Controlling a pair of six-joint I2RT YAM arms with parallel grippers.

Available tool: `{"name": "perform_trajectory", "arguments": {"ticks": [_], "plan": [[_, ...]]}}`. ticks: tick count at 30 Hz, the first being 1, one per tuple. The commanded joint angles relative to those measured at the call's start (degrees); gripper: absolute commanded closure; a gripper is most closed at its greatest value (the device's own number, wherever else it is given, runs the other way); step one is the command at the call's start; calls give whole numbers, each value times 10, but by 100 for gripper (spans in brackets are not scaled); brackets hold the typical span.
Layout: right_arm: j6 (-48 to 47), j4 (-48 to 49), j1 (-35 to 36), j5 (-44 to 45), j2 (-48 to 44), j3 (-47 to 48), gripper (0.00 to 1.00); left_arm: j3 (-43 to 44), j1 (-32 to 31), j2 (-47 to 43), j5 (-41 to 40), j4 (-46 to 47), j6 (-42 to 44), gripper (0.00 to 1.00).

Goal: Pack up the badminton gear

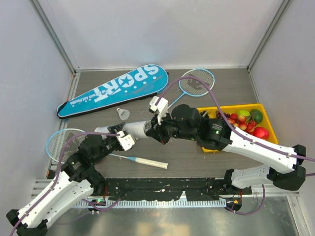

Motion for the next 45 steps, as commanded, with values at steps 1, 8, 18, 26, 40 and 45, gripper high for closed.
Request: {"name": "perform_trajectory", "arguments": {"ticks": [1,8,18,26,40,45], "plan": [[-9,48,3,9,10,16,95,-2,-1,-15,25,46,19,100],[-9,64,4,5,14,-2,95,-11,-1,-29,32,59,24,100],[11,118,4,6,17,-49,94,-14,-1,-34,33,64,23,100],[30,137,4,20,29,-54,87,-16,-1,-34,31,64,23,100],[69,126,5,37,-120,-79,29,-8,-1,-37,-57,68,17,100],[49,137,3,137,-144,-98,27,-26,-1,-77,-96,104,17,100]]}}
